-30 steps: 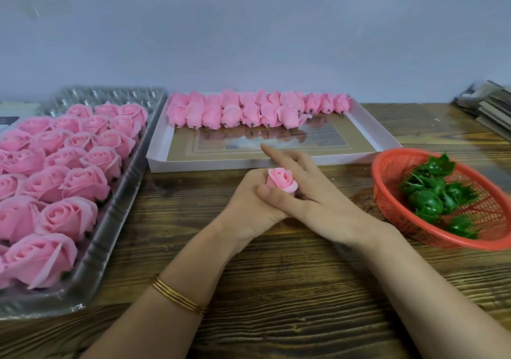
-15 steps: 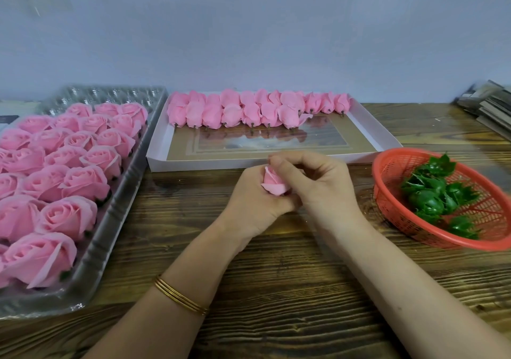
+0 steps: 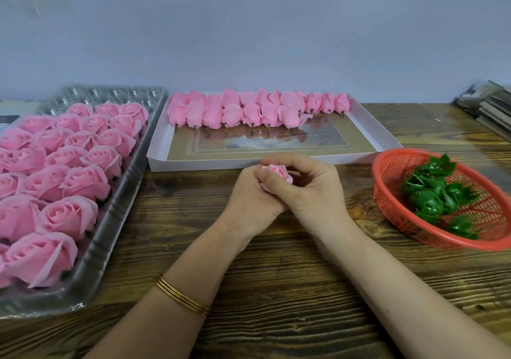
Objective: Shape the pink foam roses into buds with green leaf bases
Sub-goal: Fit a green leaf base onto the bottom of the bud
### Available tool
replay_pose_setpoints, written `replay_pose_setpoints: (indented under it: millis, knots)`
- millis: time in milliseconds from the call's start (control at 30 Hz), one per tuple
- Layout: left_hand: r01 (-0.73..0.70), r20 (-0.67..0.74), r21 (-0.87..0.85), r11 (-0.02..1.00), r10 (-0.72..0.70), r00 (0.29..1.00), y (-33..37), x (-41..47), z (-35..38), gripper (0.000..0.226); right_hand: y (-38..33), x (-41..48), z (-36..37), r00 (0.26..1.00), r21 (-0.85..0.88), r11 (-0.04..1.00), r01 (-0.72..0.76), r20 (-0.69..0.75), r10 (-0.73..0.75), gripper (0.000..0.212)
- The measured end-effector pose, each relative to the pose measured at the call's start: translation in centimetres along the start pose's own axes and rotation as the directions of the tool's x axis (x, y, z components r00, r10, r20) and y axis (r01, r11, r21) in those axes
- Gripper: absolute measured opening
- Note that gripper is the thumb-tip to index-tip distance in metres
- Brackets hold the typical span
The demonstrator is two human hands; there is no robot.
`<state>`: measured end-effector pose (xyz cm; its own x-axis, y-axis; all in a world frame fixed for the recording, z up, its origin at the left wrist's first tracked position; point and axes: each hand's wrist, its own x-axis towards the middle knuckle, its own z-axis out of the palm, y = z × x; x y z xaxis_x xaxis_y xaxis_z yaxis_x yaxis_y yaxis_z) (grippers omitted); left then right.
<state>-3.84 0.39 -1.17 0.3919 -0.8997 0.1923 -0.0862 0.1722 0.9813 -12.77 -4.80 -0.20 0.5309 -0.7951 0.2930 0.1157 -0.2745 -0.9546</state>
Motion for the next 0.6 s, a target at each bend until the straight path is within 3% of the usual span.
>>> replay_pose_setpoints:
  millis: [133,233,400,500,600]
  knots:
    - [0.002,0.003,0.017,1.0,-0.002,1.0,0.5,-0.1,-0.1,0.015,0.0,0.0,-0.1,0.995,0.066,0.996,-0.061,0.078,0.056,0.024]
    - [0.014,0.007,-0.01,1.0,-0.014,1.0,0.3,0.0,-0.2,0.03,-0.1,0.0,-0.2,0.98,0.115,0.982,-0.15,0.148,0.132,0.031]
    - [0.052,0.098,-0.075,0.996,-0.045,0.994,0.2,-0.1,-0.4,0.011,-0.4,1.0,-1.6,0.911,0.231,0.908,-0.349,0.311,0.271,0.047]
    - [0.1,0.206,-0.121,0.988,-0.073,0.976,0.2,-0.2,-0.5,0.033,-0.9,1.7,-2.7,0.878,0.432,0.796,-0.424,0.413,0.243,0.055]
    - [0.158,0.329,-0.178,0.971,-0.092,0.94,0.4,-0.2,-0.5,0.041,-1.1,1.9,-3.1,0.86,0.454,0.786,-0.419,0.476,0.184,0.056]
